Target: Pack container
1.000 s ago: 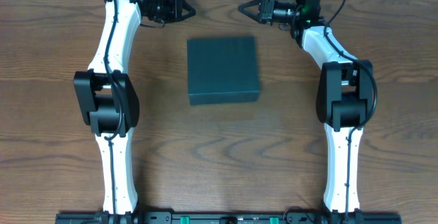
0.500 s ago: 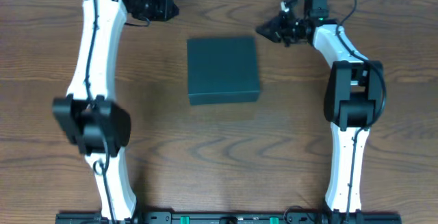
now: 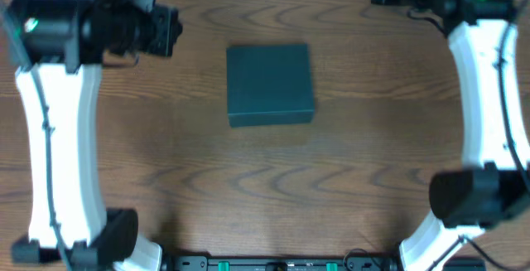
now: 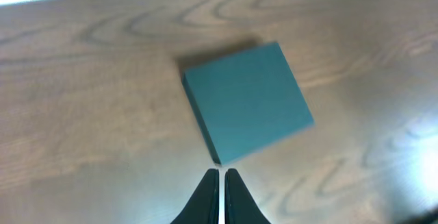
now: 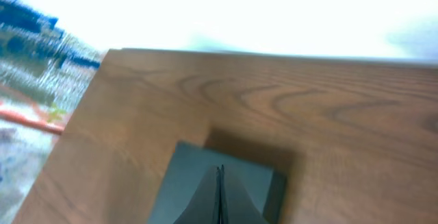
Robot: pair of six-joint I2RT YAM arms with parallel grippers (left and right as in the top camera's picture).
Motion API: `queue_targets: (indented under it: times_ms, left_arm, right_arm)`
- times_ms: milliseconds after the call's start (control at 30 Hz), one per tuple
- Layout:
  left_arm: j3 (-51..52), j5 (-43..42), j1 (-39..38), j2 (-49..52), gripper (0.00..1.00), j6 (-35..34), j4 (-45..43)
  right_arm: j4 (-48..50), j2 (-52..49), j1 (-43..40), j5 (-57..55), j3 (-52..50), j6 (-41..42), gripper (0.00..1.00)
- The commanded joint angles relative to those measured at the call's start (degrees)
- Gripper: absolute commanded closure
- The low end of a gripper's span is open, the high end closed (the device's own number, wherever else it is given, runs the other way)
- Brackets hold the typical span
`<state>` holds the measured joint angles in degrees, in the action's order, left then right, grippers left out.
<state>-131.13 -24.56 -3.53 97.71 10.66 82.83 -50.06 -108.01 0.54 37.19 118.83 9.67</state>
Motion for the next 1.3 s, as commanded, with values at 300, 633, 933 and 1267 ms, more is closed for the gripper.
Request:
queue_targets:
  times_ms: [300,633,933,1267]
  left_arm:
    - [0.0,0.1,-0.3,-21.2,0.94,2.4,11.0]
    - [23.5,-1.2,-0.3,-46.4,0.94,0.8,10.3]
    - [51.8,-4.0,-0.3,-70.2,0.94,-3.8,7.2]
    - [71.8,-6.0,-0.2,-95.1,0.94,-16.2,7.2]
  right_arm:
    - [-24.4,16.5,8.9,-13.1,-0.2,-9.6,0.98]
    - [-34.9,38.5,12.3,-14.4,-9.9,-9.5,0.98]
    - [-30.9,75.1,12.2,-15.1,-44.2,-6.3,0.98]
    - [-33.5,100.4,12.2,-14.2,-59.4,1.0,0.98]
